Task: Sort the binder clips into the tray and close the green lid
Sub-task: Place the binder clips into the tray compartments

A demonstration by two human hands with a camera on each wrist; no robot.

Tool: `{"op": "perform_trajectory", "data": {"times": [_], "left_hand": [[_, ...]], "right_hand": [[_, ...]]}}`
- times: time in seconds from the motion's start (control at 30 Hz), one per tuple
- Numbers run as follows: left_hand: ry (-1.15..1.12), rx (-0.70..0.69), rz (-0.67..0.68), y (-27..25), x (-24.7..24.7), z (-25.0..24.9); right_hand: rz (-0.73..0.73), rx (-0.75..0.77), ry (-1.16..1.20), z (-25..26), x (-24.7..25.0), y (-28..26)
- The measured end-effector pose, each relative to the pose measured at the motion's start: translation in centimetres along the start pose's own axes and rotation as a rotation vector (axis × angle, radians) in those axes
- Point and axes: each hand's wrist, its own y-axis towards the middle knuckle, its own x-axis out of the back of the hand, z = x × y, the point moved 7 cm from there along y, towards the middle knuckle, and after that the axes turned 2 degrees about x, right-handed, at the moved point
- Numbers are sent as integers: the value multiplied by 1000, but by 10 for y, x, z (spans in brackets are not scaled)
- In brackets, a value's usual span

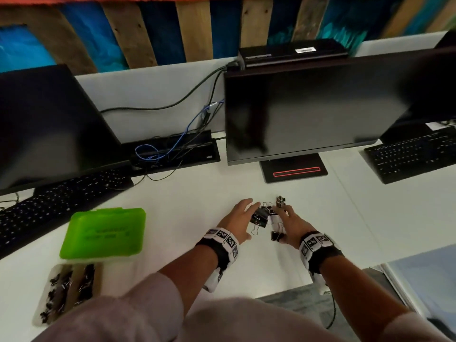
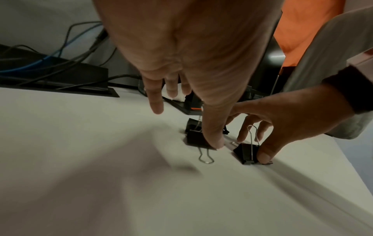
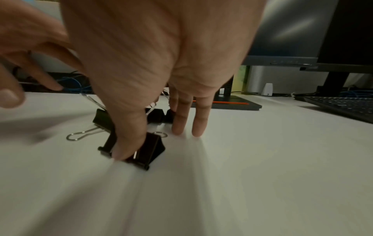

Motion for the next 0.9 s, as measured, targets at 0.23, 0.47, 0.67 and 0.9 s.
{"op": "perform_trajectory", "data": {"times": [0.23, 0.47, 0.67, 0.9], "left_hand": [[167, 28, 103, 26, -18, -9], [86, 80, -35, 8, -13, 22], [-81, 156, -128, -12, 11, 51], [-182, 154, -150, -42, 18, 75]], "right_hand": [[-68, 137, -145, 8, 13, 4], [119, 267, -81, 25, -10, 18], [135, 349, -158, 62, -14, 25], [115, 389, -45, 98, -24, 32]]}}
